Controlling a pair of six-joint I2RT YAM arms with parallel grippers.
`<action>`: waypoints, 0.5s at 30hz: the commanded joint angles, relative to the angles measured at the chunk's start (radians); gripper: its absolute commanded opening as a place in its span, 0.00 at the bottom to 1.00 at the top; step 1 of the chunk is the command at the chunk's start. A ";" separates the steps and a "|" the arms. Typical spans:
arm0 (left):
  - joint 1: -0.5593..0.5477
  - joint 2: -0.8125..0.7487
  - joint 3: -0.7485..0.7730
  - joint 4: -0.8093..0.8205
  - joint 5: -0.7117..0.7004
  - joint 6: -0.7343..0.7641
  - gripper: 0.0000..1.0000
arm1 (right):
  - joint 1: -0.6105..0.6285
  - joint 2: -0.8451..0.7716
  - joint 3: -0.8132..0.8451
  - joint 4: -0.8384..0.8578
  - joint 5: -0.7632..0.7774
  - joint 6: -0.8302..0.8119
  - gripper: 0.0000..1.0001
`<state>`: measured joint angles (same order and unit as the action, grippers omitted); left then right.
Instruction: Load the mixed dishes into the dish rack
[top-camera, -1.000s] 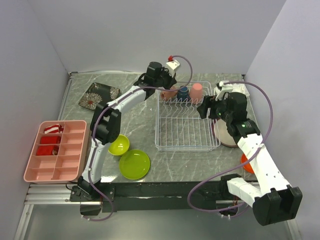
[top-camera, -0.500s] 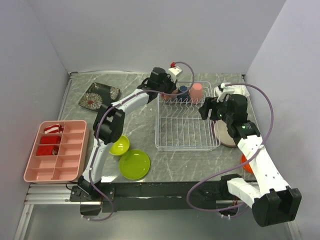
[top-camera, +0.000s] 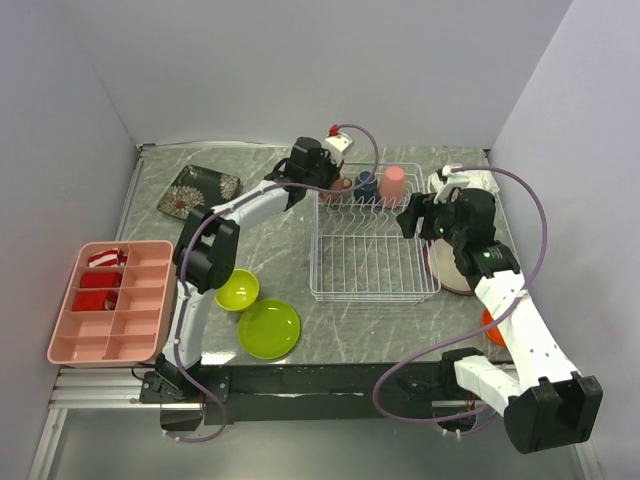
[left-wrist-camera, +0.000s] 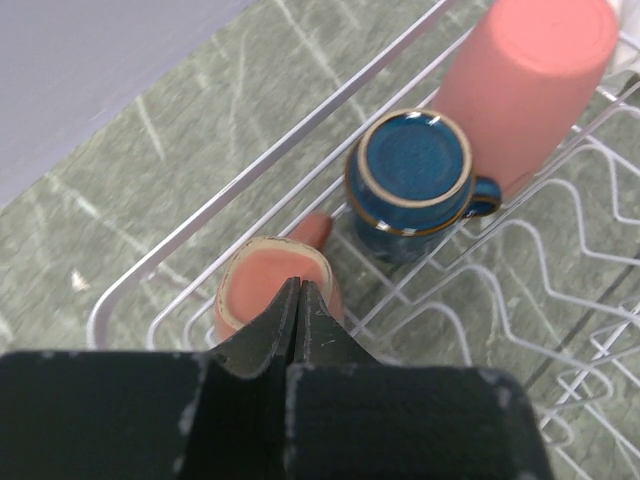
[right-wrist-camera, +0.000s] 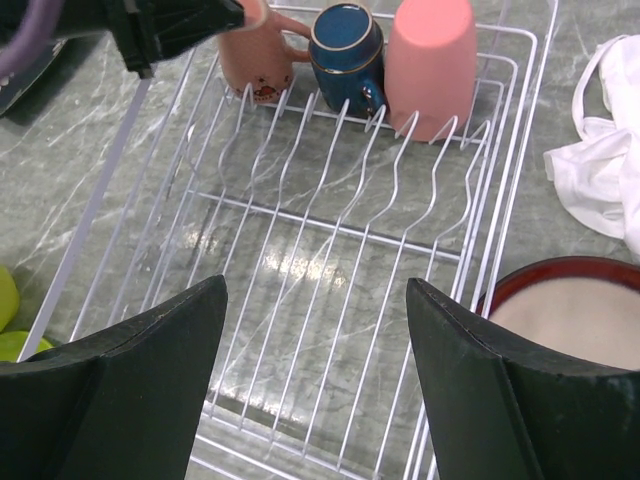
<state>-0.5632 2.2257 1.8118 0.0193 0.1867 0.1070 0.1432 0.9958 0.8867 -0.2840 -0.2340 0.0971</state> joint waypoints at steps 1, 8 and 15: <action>0.013 -0.084 -0.054 -0.055 -0.038 -0.015 0.01 | -0.008 -0.022 -0.020 0.052 -0.014 0.015 0.80; 0.011 -0.118 -0.077 -0.068 -0.046 -0.015 0.01 | -0.008 -0.028 -0.029 0.062 -0.019 0.021 0.80; 0.011 -0.178 -0.013 -0.105 0.066 -0.016 0.27 | -0.007 -0.048 -0.038 0.063 -0.007 0.012 0.80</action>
<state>-0.5491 2.1464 1.7485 -0.0444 0.1665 0.1078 0.1432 0.9882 0.8577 -0.2699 -0.2478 0.1112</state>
